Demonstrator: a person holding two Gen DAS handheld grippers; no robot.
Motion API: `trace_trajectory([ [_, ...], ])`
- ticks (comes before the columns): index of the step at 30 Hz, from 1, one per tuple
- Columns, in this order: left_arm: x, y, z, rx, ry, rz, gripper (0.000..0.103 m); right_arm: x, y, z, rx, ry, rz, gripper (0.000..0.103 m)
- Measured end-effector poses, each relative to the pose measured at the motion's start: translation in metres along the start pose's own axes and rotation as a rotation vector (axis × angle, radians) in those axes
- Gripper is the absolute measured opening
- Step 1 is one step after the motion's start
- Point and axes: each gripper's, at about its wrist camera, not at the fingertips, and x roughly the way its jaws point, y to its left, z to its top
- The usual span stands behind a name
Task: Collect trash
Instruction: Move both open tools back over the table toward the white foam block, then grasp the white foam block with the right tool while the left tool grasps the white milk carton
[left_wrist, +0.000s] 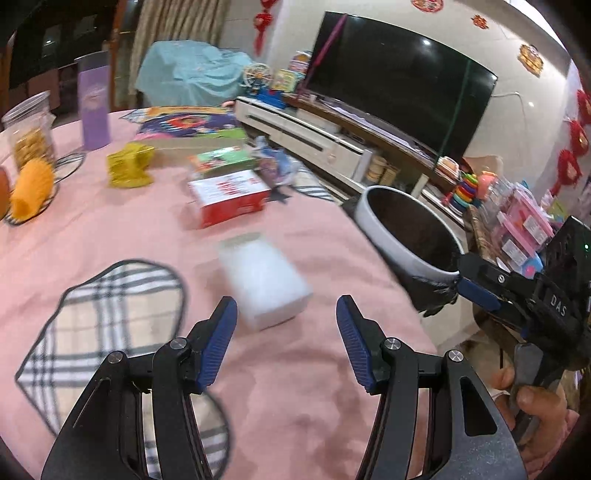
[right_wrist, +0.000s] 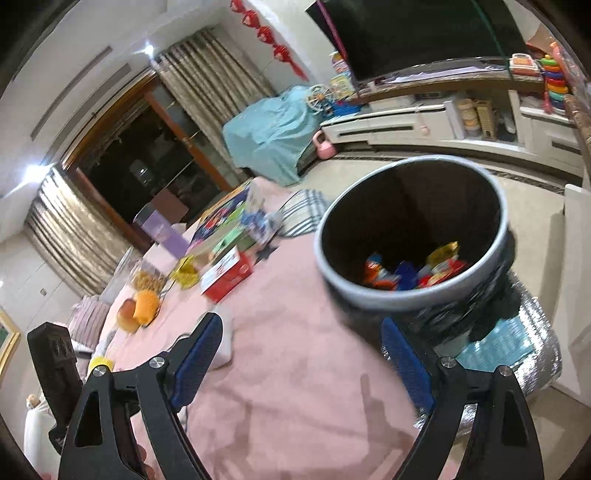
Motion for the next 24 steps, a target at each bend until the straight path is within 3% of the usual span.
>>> trace_trajectory([
  [12,-0.012,0.059,-0.020,-0.077,0.018,0.090,0.057,0.030,0.044,-0.028,-0.069,0.082,0.050,0.090],
  [24,-0.006,0.108,-0.015,-0.128,0.043,0.164,0.057,0.068,0.088,-0.045,-0.202,0.153,0.083,0.090],
])
